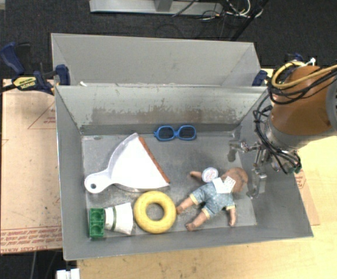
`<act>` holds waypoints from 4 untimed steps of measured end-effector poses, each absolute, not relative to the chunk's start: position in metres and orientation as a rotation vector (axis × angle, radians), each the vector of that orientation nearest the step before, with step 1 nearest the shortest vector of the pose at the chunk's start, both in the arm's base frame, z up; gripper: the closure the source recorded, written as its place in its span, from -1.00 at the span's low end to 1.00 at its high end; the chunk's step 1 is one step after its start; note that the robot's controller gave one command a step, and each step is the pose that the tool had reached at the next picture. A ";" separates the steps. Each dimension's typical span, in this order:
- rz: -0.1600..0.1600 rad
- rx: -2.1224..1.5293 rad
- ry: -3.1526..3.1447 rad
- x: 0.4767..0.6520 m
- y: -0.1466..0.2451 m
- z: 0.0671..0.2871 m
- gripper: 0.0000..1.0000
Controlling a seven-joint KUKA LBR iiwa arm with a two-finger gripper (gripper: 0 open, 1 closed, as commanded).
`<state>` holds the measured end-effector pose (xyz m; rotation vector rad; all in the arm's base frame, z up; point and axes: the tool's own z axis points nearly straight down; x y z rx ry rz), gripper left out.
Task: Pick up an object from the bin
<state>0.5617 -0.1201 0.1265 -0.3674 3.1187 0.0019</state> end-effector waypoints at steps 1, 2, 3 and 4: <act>-0.001 -0.329 3.117 0.569 -0.111 0.108 -1.00; -0.001 0.341 3.119 0.548 -0.102 0.072 1.00; -0.001 0.337 3.117 0.548 -0.101 0.071 1.00; 0.004 0.344 3.128 0.546 -0.099 0.112 1.00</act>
Offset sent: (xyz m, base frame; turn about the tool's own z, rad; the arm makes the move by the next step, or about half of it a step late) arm -0.0149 0.0201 -0.0565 0.4513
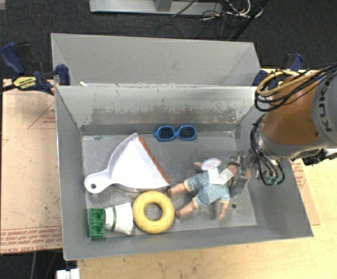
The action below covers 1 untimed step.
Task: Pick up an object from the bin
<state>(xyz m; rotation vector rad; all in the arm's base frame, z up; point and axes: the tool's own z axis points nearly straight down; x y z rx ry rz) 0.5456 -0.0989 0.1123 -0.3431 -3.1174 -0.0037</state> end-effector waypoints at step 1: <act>-0.001 -0.389 -3.133 0.548 -0.114 0.134 1.00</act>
Offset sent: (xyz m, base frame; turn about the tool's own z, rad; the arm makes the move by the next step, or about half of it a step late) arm -0.0017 0.0266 0.1432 0.0669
